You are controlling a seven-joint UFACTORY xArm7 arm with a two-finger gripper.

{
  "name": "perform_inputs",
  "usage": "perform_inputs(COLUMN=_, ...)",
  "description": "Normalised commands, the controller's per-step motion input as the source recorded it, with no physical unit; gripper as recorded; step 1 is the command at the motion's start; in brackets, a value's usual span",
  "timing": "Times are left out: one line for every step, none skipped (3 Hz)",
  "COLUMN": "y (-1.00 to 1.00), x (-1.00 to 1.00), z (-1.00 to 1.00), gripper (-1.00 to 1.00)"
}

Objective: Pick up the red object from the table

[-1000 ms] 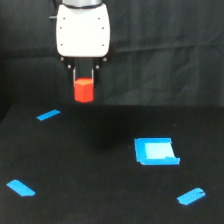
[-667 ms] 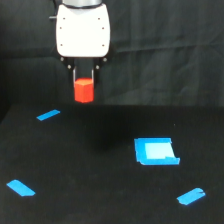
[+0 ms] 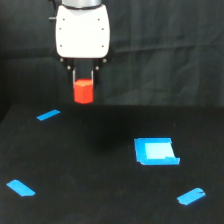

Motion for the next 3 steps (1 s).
perform_inputs(y=-0.02, x=-0.07, z=0.14, gripper=-0.99)
perform_inputs(y=-0.06, x=0.00, z=0.06, gripper=-1.00)
perform_inputs(y=-0.04, x=0.02, z=-0.06, gripper=-1.00)
